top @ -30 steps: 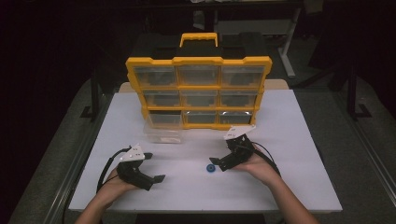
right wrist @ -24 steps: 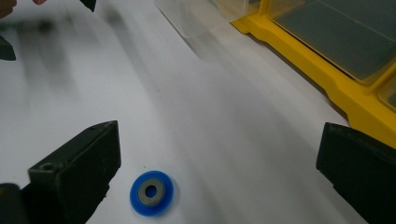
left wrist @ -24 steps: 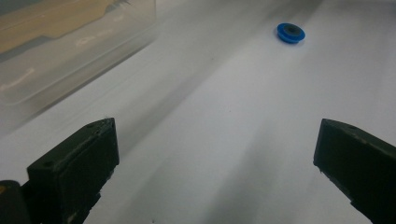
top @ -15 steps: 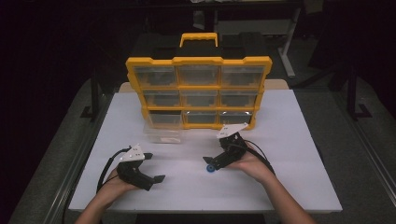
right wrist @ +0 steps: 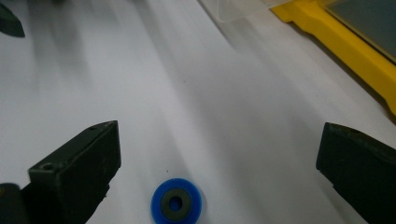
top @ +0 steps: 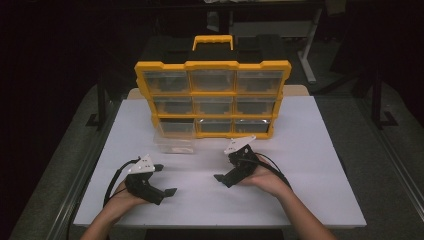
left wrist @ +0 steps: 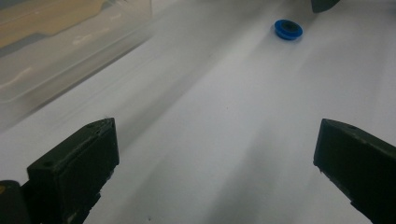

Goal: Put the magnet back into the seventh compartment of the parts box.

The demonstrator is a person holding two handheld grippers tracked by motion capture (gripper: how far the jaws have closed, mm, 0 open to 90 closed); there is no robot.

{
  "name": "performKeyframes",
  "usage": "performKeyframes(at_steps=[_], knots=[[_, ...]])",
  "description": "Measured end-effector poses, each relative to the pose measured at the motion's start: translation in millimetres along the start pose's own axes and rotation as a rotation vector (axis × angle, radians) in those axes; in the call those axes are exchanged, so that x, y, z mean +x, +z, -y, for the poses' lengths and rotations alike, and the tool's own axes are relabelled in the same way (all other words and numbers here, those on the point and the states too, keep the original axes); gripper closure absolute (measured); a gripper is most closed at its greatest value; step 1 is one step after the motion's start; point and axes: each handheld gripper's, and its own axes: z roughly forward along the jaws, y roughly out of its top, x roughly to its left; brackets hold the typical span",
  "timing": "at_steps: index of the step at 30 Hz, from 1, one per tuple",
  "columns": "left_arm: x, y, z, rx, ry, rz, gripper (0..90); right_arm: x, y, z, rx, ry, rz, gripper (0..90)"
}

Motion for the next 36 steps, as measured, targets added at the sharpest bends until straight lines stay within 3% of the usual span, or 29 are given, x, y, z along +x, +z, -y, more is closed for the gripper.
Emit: performKeyframes(at_steps=[1, 2, 10, 12, 22, 36], knots=[[0.0, 0.1, 0.0, 0.000, 0.000, 0.001, 0.0, 1.4, 1.3, 0.7, 0.018, -0.005, -0.002, 0.0], [0.2, 0.2, 0.0, 0.000, 0.002, 0.002, 0.0, -0.5, 2.1, 1.7, 0.031, -0.043, 0.009, 0.0], [0.0, -0.3, 0.4, -0.001, -0.003, 0.003, 0.0, 0.4, 8.2, 5.0, 0.082, -0.096, -0.002, 0.0], [0.0, 0.0, 0.6, -0.001, -0.002, 0.002, 0.0, 2.3, 8.4, 5.4, 0.095, -0.088, -0.001, 0.0], [-0.3, 0.1, 1.1, 0.005, 0.001, 0.004, 0.0, 2.6, 9.4, 8.1, 0.125, -0.137, -0.009, 5.2], [-0.5, 0.1, 1.3, 0.007, 0.005, 0.004, 0.0, 6.4, 7.2, 9.7, 0.156, -0.155, -0.035, 20.4]])
